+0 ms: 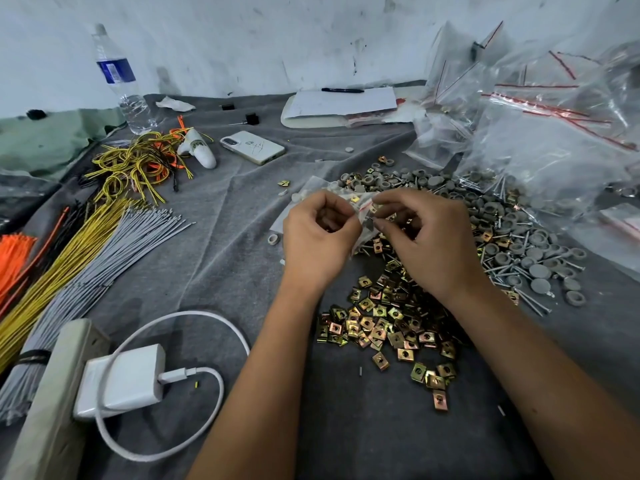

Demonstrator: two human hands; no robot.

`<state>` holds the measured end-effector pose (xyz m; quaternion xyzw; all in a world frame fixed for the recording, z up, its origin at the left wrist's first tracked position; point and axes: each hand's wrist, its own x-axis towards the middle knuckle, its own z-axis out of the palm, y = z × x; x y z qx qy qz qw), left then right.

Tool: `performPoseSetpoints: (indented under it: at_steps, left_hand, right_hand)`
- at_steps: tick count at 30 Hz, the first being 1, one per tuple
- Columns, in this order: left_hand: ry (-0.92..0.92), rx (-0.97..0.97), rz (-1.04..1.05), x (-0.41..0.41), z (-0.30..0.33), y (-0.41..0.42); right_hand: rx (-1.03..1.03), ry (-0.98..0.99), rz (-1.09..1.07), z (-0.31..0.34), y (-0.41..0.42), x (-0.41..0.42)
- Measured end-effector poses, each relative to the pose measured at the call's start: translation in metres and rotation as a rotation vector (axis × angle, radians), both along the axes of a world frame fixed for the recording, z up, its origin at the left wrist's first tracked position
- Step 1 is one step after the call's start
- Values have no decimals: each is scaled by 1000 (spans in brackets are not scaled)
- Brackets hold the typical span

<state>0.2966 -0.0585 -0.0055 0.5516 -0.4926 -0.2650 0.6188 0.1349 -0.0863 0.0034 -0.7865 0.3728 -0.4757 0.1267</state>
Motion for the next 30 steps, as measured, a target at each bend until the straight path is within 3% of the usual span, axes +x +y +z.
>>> performPoseSetpoints:
  at_steps: [7,12,15,25,30]
  left_hand:
    - [114,-23,146,4,1,0]
    - [228,-46,265,7,5,-1]
    - [250,-48,275,8,7,-1]
    - [219,-44,291,8,9,0]
    - [213,-46,283,8,9,0]
  right_hand:
    - [22,-45,-117,-1,-4,-4]
    - [91,390,-137,-7,-7,-5]
    - [122,499,-123,-8,-5,-4]
    - [60,473,-178,-10,-9,-3]
    - [133,160,-168,-7,-10,-3]
